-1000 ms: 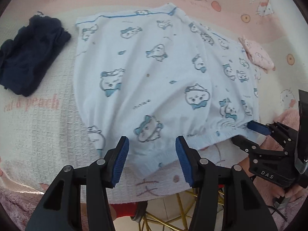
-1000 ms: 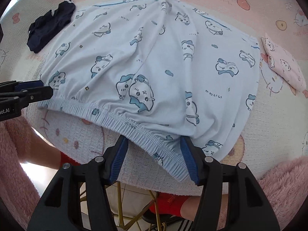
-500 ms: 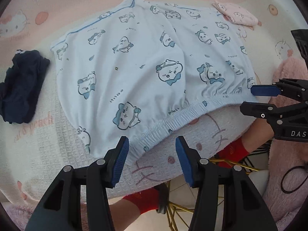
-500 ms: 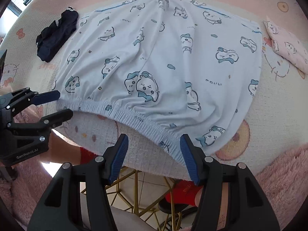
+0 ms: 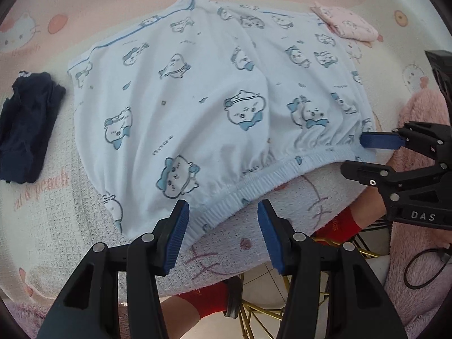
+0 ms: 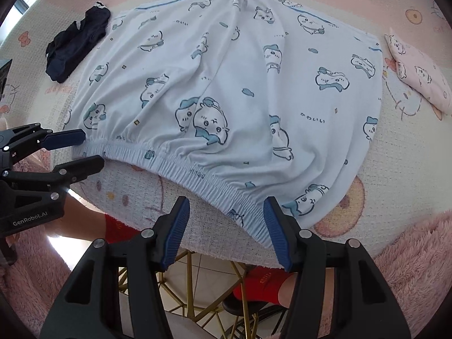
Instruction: Fold clothes
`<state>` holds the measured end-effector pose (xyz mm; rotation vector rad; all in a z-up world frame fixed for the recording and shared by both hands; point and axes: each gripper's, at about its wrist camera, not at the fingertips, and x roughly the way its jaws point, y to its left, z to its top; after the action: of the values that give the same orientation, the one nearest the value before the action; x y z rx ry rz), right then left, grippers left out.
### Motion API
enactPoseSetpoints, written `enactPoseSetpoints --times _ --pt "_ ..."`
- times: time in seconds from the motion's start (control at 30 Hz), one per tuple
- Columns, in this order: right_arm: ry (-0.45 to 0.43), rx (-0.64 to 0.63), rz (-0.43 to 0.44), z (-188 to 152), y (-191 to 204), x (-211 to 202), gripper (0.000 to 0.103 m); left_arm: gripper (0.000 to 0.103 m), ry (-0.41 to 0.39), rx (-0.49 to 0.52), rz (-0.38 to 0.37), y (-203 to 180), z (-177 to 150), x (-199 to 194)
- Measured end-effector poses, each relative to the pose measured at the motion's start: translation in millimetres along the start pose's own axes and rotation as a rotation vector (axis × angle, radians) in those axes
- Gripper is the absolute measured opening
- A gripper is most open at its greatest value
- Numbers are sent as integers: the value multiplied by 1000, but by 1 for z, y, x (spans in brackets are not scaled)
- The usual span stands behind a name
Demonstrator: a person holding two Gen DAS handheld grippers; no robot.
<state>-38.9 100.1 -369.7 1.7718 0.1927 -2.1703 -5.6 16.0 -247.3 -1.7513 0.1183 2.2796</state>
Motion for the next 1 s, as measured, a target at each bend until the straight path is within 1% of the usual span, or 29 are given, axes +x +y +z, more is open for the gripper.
enactPoseSetpoints --times 0.1,0.17,0.27,0.37,0.43,0.53,0.6,0.7,0.8,0.9,0.97,1.0 --pt "-3 -14 -8 4 5 3 56 53 20 46 10 -7 1 8" --pt "14 -24 -22 5 9 12 56 53 26 60 41 -7 3 14" --pt "16 -23 -39 10 11 19 56 53 8 29 42 2 8 11" --pt "0 -5 -31 16 10 21 56 53 0 2 73 12 10 11" --pt "7 -1 -30 20 11 26 56 53 7 -10 68 18 11 14" --pt "4 -8 -40 25 17 32 56 53 -17 -2 93 21 15 13" --pt "-19 -16 -32 27 22 27 56 53 -30 15 115 22 18 13" --pt "-34 -21 -36 32 26 26 56 53 -21 -7 85 30 21 15" --pt "-5 9 -40 37 22 37 56 53 -39 -43 70 43 24 8" --pt "2 7 -47 41 22 45 56 53 -35 -104 40 59 25 4" --pt "-6 23 -37 44 20 41 56 53 -55 -243 -30 84 22 -9" --pt "-32 54 -18 44 15 30 55 53 -64 -317 -66 98 21 -16"
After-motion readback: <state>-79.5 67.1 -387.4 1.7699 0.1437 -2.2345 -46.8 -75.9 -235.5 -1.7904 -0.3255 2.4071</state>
